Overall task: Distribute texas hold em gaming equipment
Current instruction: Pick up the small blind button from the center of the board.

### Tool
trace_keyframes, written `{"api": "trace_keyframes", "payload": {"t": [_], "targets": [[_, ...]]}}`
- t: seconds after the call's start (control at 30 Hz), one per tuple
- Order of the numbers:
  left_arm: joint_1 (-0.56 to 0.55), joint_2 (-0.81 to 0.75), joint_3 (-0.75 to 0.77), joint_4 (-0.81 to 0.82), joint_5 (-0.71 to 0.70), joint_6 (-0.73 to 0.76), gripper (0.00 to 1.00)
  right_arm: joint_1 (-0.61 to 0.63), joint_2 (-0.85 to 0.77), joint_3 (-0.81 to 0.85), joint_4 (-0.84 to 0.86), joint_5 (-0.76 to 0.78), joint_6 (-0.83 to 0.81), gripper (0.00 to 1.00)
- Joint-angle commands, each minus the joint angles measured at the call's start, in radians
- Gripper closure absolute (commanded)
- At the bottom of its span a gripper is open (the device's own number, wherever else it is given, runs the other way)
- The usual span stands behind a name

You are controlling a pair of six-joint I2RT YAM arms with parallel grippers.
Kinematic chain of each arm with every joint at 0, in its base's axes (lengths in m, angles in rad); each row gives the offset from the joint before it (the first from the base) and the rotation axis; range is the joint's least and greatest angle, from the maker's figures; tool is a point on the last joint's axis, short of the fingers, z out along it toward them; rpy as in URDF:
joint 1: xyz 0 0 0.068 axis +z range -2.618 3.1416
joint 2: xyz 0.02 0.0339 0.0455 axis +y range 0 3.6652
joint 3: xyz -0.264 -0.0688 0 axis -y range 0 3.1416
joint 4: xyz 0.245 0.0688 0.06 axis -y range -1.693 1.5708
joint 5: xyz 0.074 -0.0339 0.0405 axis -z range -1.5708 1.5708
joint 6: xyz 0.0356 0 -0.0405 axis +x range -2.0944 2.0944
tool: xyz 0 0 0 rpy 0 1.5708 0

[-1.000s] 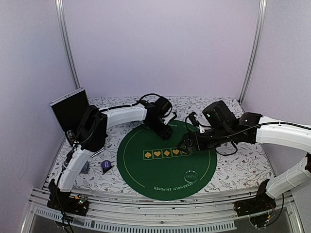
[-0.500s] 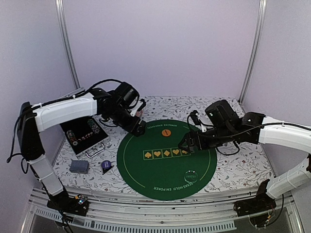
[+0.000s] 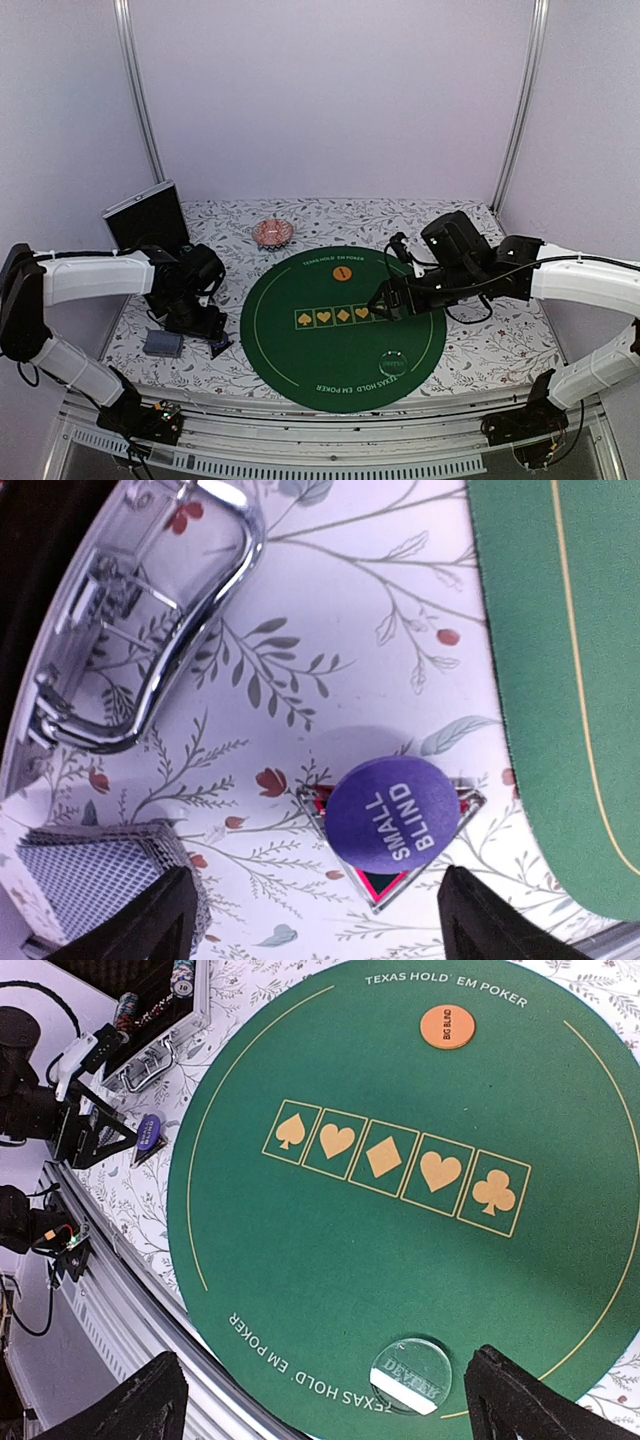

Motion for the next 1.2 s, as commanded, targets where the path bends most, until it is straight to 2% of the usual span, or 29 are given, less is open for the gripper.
{"api": "trace_keyframes", "payload": {"t": [0.0,0.17,0.5,0.87,1.17], "targets": [[0.017,-0.014,-0.05,0.083,0.0,-0.057,0.18,-0.005,-0.015,-0.037,0.024,-0.004,-0.009,0.01],[0.024,0.022,-0.054,0.134,0.049,-0.037,0.23,-0.005,-0.029,-0.054,0.026,-0.005,-0.003,0.01],[0.026,0.069,-0.078,0.194,0.083,-0.006,0.24,-0.005,-0.02,-0.056,0.028,-0.014,0.005,0.01],[0.026,0.078,-0.089,0.207,0.095,0.001,0.46,-0.005,-0.014,-0.053,0.029,-0.021,0.01,0.01],[0.026,0.065,-0.084,0.203,0.093,0.004,0.57,-0.006,-0.017,-0.05,0.029,-0.023,0.01,0.01]]}}
